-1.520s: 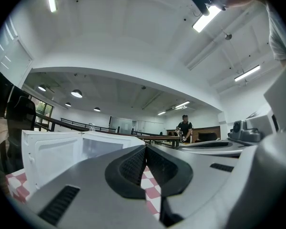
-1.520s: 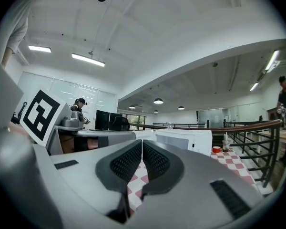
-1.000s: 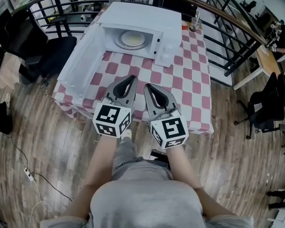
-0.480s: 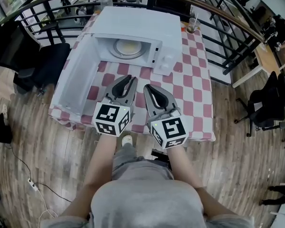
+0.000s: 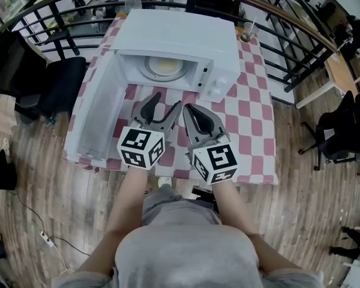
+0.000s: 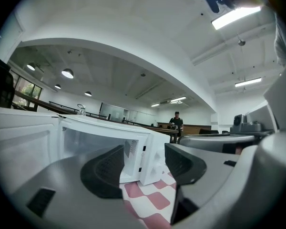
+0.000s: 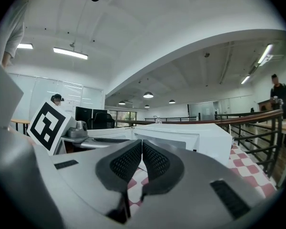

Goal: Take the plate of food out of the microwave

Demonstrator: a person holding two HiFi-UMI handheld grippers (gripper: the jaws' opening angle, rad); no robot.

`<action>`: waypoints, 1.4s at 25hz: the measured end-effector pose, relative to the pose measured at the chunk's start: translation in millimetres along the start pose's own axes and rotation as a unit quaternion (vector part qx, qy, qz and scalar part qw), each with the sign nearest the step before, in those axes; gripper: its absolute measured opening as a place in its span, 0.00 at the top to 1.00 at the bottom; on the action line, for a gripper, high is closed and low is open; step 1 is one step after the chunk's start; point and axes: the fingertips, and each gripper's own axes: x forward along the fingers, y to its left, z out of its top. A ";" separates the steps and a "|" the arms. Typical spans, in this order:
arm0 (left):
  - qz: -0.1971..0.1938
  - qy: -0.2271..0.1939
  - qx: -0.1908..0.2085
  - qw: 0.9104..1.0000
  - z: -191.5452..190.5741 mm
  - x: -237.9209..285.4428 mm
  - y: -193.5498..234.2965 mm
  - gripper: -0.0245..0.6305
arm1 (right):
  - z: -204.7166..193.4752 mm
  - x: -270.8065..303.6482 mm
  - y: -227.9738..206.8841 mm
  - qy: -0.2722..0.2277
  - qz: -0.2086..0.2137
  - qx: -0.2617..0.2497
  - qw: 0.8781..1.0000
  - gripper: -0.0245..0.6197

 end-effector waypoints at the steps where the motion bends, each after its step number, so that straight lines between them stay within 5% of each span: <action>1: -0.007 0.000 -0.006 1.000 -1.6 2.9 2.9 0.56 | -1.9 4.6 -1.6 0.002 -0.002 0.003 1.000 0.92; 9: -0.028 0.047 -0.047 0.997 -29.8 21.2 31.3 0.55 | -11.5 29.8 -14.1 0.014 -0.027 0.001 1.000 0.92; 15: -0.027 0.026 -0.102 0.994 -31.8 29.2 48.4 0.55 | -23.8 36.3 -22.2 0.029 -0.046 -0.019 0.998 0.92; 23: -0.033 0.015 -0.128 0.991 -42.0 42.3 55.7 0.58 | -49.7 37.7 -30.6 0.050 -0.065 -0.019 0.996 0.92; 35: 0.041 0.010 -0.281 0.959 -70.8 64.2 107.3 0.58 | -63.5 54.4 -38.7 0.059 -0.058 -0.003 0.997 0.92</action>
